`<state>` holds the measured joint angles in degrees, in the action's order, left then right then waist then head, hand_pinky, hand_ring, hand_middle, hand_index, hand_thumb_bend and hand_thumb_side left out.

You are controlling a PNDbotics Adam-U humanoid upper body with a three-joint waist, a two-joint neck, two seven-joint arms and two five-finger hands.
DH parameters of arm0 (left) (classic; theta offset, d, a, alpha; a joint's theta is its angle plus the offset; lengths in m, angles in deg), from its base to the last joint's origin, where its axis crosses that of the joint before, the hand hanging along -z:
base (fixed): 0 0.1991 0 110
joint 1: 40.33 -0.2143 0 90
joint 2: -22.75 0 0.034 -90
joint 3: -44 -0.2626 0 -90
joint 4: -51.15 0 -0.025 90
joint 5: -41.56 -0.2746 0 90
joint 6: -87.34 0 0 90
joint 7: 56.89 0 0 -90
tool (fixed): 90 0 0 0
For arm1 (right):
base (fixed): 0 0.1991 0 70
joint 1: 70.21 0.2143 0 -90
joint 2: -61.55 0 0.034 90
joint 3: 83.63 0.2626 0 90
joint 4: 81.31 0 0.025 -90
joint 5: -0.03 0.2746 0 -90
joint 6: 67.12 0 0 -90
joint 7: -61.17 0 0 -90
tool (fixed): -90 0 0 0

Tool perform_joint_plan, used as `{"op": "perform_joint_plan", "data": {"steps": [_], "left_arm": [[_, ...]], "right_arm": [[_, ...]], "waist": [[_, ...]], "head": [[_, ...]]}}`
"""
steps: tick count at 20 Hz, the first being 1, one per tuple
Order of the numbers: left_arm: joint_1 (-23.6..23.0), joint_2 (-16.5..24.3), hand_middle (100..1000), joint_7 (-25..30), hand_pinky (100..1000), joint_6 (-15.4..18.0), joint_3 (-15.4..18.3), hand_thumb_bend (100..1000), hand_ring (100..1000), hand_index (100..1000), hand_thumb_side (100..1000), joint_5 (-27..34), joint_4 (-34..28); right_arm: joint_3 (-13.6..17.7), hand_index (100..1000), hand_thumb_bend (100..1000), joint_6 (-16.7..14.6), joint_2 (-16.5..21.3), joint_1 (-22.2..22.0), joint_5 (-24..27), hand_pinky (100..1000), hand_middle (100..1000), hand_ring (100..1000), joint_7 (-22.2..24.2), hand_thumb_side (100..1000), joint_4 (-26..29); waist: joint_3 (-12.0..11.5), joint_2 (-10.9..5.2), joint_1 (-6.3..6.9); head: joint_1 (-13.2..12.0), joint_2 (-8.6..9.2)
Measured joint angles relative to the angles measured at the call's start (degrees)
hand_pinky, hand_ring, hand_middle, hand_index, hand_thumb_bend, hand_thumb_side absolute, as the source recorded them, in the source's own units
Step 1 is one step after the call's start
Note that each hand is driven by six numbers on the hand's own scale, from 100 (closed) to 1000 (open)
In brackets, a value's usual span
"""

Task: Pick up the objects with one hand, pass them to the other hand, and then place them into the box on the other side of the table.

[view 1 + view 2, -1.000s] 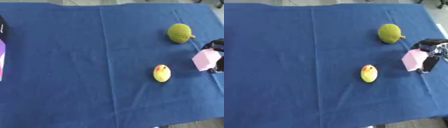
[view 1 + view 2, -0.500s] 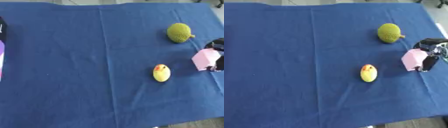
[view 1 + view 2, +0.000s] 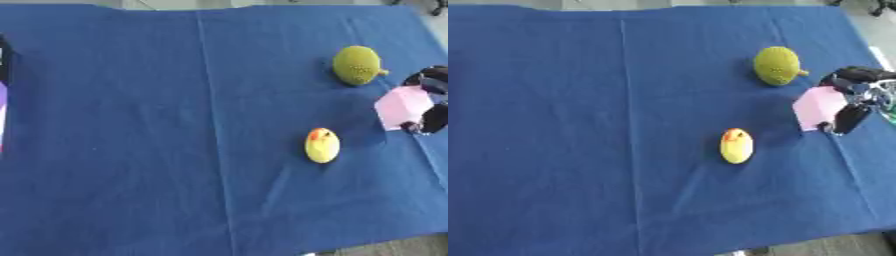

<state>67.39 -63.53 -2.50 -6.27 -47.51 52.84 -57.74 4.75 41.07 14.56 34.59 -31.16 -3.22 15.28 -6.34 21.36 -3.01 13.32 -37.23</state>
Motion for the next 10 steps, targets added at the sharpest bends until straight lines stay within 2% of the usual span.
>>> {"op": "perform_joint_plan", "data": {"steps": [4, 7, 10], "left_arm": [[1.1, 1.7, 755, 0.9, 697, -0.7, 0.0, 181, 737, 901, 865, -0.8, -2.2], [3.0, 4.6, 755, 2.6, 700, -2.2, -0.6, 153, 739, 900, 849, -1.9, -3.8], [5.4, 8.2, 756, 5.2, 705, -4.2, -1.5, 124, 740, 900, 839, -3.4, -4.4]], "right_arm": [[2.0, 594, 105, 4.4, -1.4, -0.9, 3.1, 820, 440, 598, -3.7, 100, 9.6], [1.9, 611, 100, 8.2, -3.9, -0.3, 6.9, 818, 434, 559, -8.0, 100, 14.9], [0.4, 624, 100, 11.0, -7.9, 2.6, 11.5, 821, 422, 528, -14.3, 100, 16.6]], "waist": [[0.1, -0.96, 0.31], [0.0, -1.66, 0.85], [-0.3, -2.11, 1.49]], "head": [[-1.0, -0.08], [-1.7, -0.27], [-2.2, -0.45]]}}
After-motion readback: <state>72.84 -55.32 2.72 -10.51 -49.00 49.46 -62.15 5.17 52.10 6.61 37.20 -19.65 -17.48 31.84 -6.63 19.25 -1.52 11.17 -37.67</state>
